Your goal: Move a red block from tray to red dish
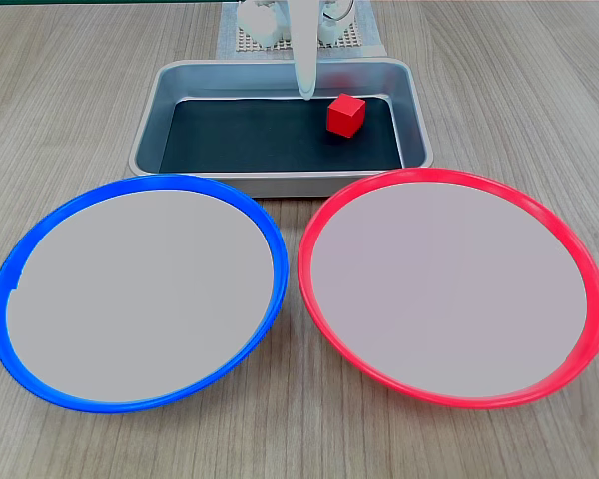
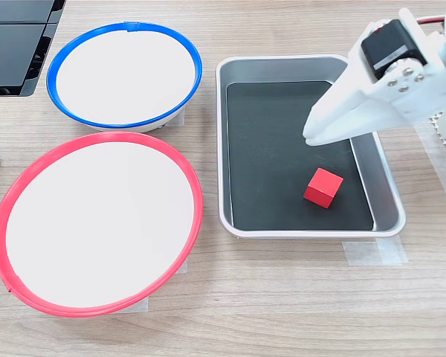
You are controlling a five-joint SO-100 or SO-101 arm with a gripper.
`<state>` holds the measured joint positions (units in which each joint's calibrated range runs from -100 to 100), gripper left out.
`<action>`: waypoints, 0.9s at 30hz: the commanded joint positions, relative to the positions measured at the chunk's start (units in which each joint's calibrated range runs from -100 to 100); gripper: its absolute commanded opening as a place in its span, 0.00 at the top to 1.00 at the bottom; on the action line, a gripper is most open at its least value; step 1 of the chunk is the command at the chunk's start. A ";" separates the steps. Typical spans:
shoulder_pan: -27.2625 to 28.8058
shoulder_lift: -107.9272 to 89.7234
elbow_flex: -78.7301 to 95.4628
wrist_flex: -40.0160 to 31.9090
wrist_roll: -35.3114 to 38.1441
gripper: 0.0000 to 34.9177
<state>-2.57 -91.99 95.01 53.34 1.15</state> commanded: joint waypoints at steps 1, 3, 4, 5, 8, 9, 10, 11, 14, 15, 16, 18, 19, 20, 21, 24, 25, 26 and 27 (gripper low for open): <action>-1.53 14.33 -15.40 3.90 5.91 1.00; -3.41 23.80 -22.77 7.70 9.62 1.00; -3.88 28.23 -26.69 10.25 11.28 1.00; -4.35 31.99 -29.69 12.24 13.09 0.99; -5.10 41.71 -36.43 16.20 18.32 0.96; -5.20 43.84 -37.25 16.28 19.39 0.91; -5.48 47.76 -38.71 16.03 21.39 0.82; -5.76 50.24 -39.34 15.21 22.56 0.77; -6.42 54.76 -40.25 12.07 24.47 0.65; -6.61 56.04 -40.43 11.00 25.01 0.62; -6.80 57.49 -40.53 9.59 25.54 0.57; -7.55 60.39 -40.71 7.94 26.81 0.55; -7.83 61.50 -40.89 7.70 27.01 0.54; -8.21 62.69 -40.89 7.53 27.45 0.54; -8.59 63.97 -40.89 7.04 27.59 0.54; -9.34 67.30 -41.16 6.21 28.03 0.54; -9.43 68.32 -41.34 6.04 28.23 0.55; -9.43 69.26 -41.62 6.04 28.47 0.55; -9.43 70.20 -41.89 6.04 28.62 0.55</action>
<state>-12.04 -24.30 55.54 60.11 29.28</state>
